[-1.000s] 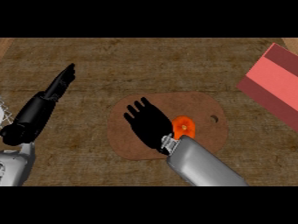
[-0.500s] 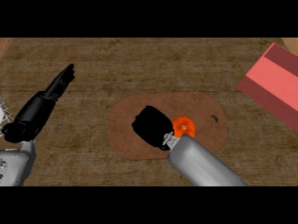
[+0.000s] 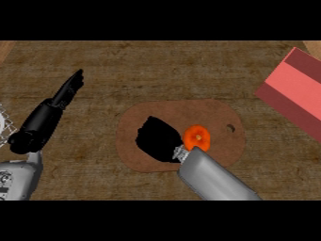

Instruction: Pick the lemon from the cutting board and place it in the cardboard box

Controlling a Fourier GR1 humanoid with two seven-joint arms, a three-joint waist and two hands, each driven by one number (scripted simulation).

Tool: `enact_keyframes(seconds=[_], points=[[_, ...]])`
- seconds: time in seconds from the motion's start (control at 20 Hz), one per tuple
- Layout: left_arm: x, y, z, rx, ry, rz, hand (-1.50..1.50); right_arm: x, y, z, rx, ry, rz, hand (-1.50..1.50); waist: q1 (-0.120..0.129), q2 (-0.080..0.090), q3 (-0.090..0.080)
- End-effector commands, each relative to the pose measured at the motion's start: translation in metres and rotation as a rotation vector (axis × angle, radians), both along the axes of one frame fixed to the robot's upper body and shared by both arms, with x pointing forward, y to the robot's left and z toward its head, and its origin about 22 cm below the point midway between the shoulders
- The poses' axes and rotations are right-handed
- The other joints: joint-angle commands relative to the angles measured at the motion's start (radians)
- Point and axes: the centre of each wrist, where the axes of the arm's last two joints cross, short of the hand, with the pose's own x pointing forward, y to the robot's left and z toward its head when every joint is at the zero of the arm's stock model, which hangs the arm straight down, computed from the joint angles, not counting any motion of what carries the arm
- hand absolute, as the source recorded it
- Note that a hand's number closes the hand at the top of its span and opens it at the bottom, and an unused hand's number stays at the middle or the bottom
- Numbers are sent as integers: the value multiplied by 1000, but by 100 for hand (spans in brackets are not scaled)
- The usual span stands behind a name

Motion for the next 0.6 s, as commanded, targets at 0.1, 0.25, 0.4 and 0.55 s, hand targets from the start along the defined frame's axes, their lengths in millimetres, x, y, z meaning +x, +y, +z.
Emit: enact_keyframes(seconds=[0.1, 0.25, 0.4, 0.55], points=[[-13, 8, 1, 4, 1, 16, 0, 17, -49, 23, 192, 7, -108, 150, -12, 0, 2], [-6, 4, -6, -3, 3, 33, 0, 28, -105, 3, 339, 91, -361, 150, -39, 3, 3], [5, 13, 5, 4, 0, 33, 0, 35, -150, 17, 447, 59, -452, 150, -38, 3, 2], [-2, -8, -1, 7, 7, 18, 0, 21, -168, 57, 477, -47, -400, 150, -32, -2, 2]])
